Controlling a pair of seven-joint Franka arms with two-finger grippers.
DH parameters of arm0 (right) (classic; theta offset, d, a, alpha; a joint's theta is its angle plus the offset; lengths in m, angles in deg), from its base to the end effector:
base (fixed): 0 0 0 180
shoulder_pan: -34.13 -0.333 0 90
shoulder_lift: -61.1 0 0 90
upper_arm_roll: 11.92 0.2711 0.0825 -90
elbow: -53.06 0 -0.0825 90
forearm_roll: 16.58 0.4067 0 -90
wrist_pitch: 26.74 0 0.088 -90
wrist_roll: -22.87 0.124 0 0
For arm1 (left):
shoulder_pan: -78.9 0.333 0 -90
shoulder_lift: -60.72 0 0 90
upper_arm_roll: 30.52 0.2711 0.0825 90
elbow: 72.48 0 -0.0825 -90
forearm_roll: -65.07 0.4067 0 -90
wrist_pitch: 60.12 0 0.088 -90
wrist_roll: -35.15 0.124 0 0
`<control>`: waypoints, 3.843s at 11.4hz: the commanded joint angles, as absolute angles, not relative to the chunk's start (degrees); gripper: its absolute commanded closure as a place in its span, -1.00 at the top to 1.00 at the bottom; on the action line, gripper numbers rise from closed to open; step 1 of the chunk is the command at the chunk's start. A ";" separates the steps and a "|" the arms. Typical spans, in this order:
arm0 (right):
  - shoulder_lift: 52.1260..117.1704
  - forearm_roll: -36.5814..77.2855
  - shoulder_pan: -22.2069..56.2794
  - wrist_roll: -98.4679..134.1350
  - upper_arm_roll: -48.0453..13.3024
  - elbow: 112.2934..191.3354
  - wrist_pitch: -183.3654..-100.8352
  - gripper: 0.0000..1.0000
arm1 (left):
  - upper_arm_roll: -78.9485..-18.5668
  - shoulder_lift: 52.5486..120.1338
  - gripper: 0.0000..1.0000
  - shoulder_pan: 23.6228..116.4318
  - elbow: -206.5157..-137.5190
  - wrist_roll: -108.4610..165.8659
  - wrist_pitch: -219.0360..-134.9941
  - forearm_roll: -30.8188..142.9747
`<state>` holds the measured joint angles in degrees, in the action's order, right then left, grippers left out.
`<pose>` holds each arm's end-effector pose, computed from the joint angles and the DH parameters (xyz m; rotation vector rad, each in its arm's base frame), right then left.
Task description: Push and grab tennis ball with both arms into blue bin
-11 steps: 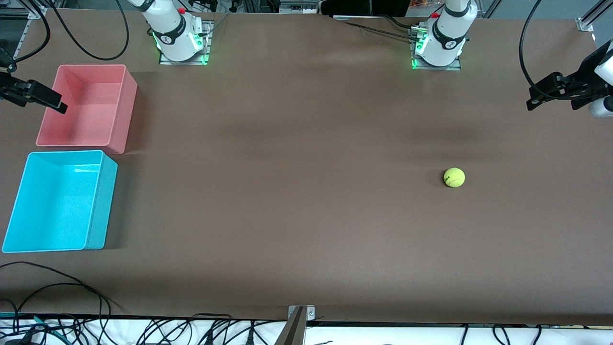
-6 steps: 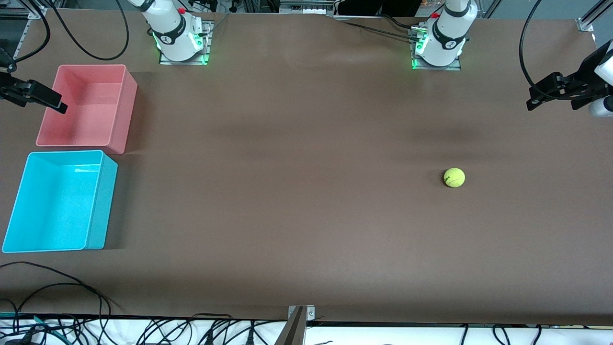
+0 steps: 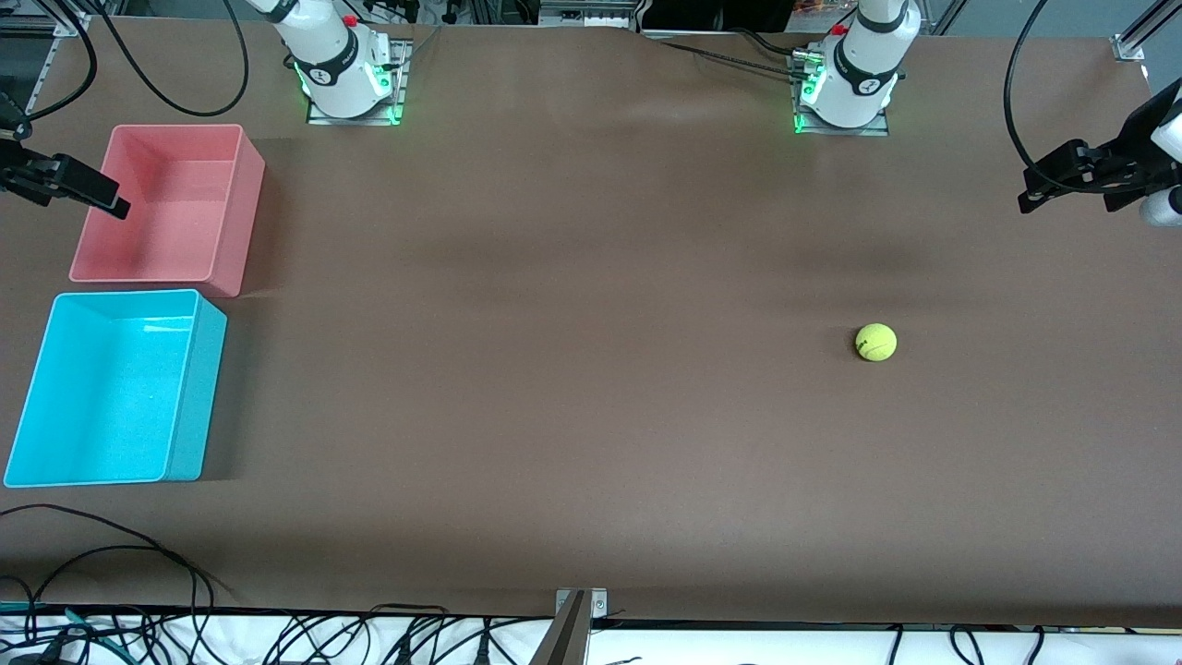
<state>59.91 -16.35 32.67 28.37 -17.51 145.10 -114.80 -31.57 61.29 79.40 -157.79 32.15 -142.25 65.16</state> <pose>0.5651 -0.0407 0.5540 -3.1242 0.2630 0.0766 0.5646 -0.0052 0.5853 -3.1358 -0.0673 0.1026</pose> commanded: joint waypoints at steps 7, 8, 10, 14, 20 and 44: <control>60.13 -15.53 32.82 28.84 -17.72 143.76 -113.93 1.00 | -31.75 61.86 1.00 81.80 -169.57 31.99 -145.25 66.91; 60.13 -15.53 32.82 28.84 -17.72 143.76 -113.93 1.00 | -31.75 61.86 1.00 81.80 -171.25 31.99 -147.89 66.92; 60.13 -15.53 32.82 28.84 -17.72 143.76 -113.93 1.00 | -31.05 61.78 1.00 81.89 -175.98 33.91 -156.91 66.22; 60.13 -15.53 32.82 28.84 -17.64 143.76 -113.76 1.00 | -30.78 62.74 1.00 81.71 -187.76 35.94 -173.46 66.21; 60.13 -15.44 32.82 28.84 -17.64 143.76 -113.84 1.00 | -30.78 67.74 -0.11 80.75 -196.22 36.47 -188.86 66.83; 60.13 -15.44 32.73 28.84 -17.37 143.85 -113.67 1.00 | -30.87 89.37 -1.00 85.58 -187.62 125.24 -200.56 60.60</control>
